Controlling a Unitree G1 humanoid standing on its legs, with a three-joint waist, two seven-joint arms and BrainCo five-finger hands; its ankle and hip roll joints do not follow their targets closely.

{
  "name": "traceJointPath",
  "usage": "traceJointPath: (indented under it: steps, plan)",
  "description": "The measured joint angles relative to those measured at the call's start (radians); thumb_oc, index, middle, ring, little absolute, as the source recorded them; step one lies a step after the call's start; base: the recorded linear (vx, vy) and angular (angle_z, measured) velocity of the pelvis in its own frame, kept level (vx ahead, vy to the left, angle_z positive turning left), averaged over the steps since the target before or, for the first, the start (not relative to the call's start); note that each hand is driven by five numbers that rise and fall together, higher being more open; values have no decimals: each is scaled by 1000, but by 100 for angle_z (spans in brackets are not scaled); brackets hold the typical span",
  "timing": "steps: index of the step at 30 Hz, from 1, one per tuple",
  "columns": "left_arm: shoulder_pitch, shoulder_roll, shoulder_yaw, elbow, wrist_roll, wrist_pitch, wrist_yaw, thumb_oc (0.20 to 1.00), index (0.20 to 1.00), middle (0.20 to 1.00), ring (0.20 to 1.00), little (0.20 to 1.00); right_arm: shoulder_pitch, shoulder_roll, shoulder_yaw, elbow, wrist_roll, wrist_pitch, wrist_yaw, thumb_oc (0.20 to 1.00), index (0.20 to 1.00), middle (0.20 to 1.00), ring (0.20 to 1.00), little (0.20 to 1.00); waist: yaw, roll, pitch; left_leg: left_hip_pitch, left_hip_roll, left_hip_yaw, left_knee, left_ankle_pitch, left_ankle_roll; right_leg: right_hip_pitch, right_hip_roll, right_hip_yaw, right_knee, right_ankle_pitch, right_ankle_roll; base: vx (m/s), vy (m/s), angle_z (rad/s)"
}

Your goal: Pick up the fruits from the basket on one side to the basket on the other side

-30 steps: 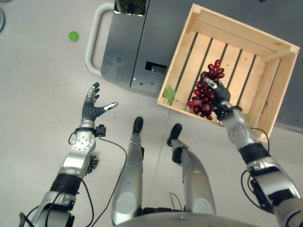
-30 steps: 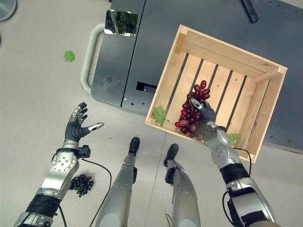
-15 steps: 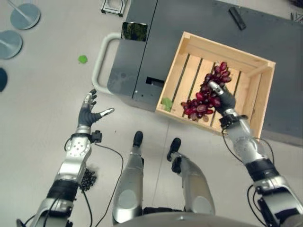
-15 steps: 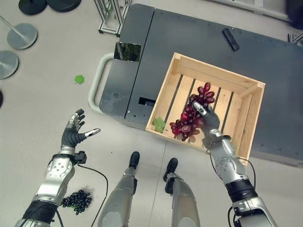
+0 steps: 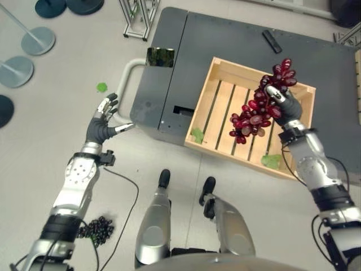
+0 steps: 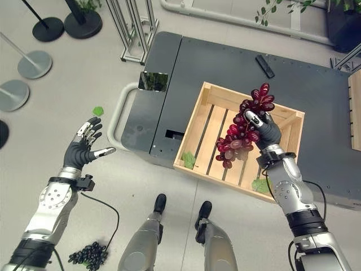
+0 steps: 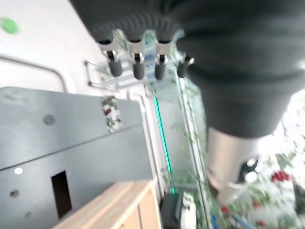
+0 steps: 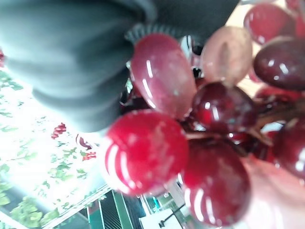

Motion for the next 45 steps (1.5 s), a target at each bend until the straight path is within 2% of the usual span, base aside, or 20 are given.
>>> traceJointPath:
  steps: [3, 6, 8, 13, 15, 17, 19, 24, 26, 32, 37, 40, 45]
  plan:
    - [17, 89, 0, -66, -14, 19, -48, 1000, 1000, 1000, 1000, 1000, 1, -27, 2, 1, -5, 17, -6, 200, 200, 200, 200, 200, -5, 1, -32, 42, 3, 4, -9, -10, 0, 46, 10, 5, -26, 4, 2, 45, 17, -7]
    - [26, 116, -3, -126, -73, 30, -88, 1000, 1000, 1000, 1000, 1000, 8, -77, 9, -4, -28, 27, -6, 200, 200, 200, 200, 200, -4, 2, -98, 82, 6, 22, -38, -11, 1, 85, 16, 11, -62, 10, 10, 49, 1, -10]
    - [39, 122, -5, -136, -89, 37, -106, 1000, 1000, 1000, 1000, 1000, 9, -84, 9, -7, -28, 25, -7, 200, 200, 200, 200, 200, -21, 1, -146, 95, 6, 26, -48, -14, 3, 102, 20, 15, -85, 12, 14, 30, 5, -6]
    - [42, 195, -37, -145, -129, 61, -135, 1000, 1000, 1000, 1000, 1000, 11, -92, 20, -29, -28, 26, -9, 200, 200, 200, 200, 200, -32, -4, -174, 125, 13, 41, -62, -15, 2, 123, 30, 28, -105, 17, 16, 43, 7, -12]
    - [44, 302, -54, -177, -160, 80, -160, 1000, 1000, 1000, 1000, 1000, 12, -108, 43, -36, -28, 28, -9, 200, 200, 200, 200, 200, -49, -7, -178, 144, 16, 51, -71, -15, 2, 141, 34, 34, -121, 24, 15, 38, 5, -8]
    - [34, 335, -50, -193, -178, 78, -173, 1000, 1000, 1000, 1000, 1000, 14, -131, 68, -37, -28, 29, -8, 200, 200, 200, 200, 200, -54, -5, -196, 159, 15, 56, -81, -16, 2, 151, 38, 43, -130, 25, 18, 30, -1, -11]
    - [29, 335, -64, -194, -198, 78, -176, 1000, 1000, 1000, 1000, 1000, 16, -135, 85, -39, -28, 35, -8, 200, 200, 200, 200, 200, -53, -7, -218, 168, 17, 66, -91, -16, 3, 156, 43, 51, -141, 30, 18, 21, -6, -16]
    - [-54, 369, -201, -196, -203, 84, -193, 1000, 1000, 1000, 1000, 1000, 17, -144, 138, -43, -28, 43, -8, 200, 200, 200, 200, 200, -60, -18, -233, 193, 23, 77, -104, -16, 3, 185, 48, 59, -173, 43, 16, 31, 2, -6]
    - [-141, 371, -286, -194, -202, 87, -194, 1000, 1000, 1000, 1000, 1000, 15, -181, 179, -62, -28, 50, -7, 200, 200, 200, 200, 200, -57, -21, -237, 202, 22, 79, -107, -16, 2, 195, 49, 59, -178, 45, 18, 34, -7, 0]
    - [-262, 355, -442, -204, -181, 88, -194, 1000, 1000, 1000, 1000, 1000, -2, -174, 210, -144, -29, 50, -4, 200, 200, 200, 200, 200, -82, -56, -283, 212, 22, 82, -120, -16, 3, 205, 52, 67, -199, 51, 20, 19, -1, -2]
    - [-374, 277, -527, -184, -156, 88, -183, 1000, 1000, 1000, 1000, 1000, -42, -170, 269, -208, -28, 50, 1, 200, 200, 200, 200, 200, -84, -63, -293, 215, 20, 87, -122, -16, 3, 206, 52, 70, -203, 58, 17, -17, -8, -4]
    - [-418, 283, -550, -183, -156, 88, -178, 1000, 1000, 1000, 1000, 1000, -94, -199, 320, -224, -28, 50, 4, 200, 200, 200, 200, 200, -85, -63, -293, 195, 21, 88, -110, -16, 3, 188, 52, 71, -196, 57, 18, -75, 1, -2]
    - [-441, 266, -596, -182, -156, 88, -172, 1000, 1000, 1000, 1000, 1000, -106, -203, 326, -239, -28, 48, 3, 200, 200, 200, 200, 200, -81, -62, -292, 180, 20, 85, -101, -16, 2, 176, 47, 69, -190, 58, 17, 51, 3, 1]
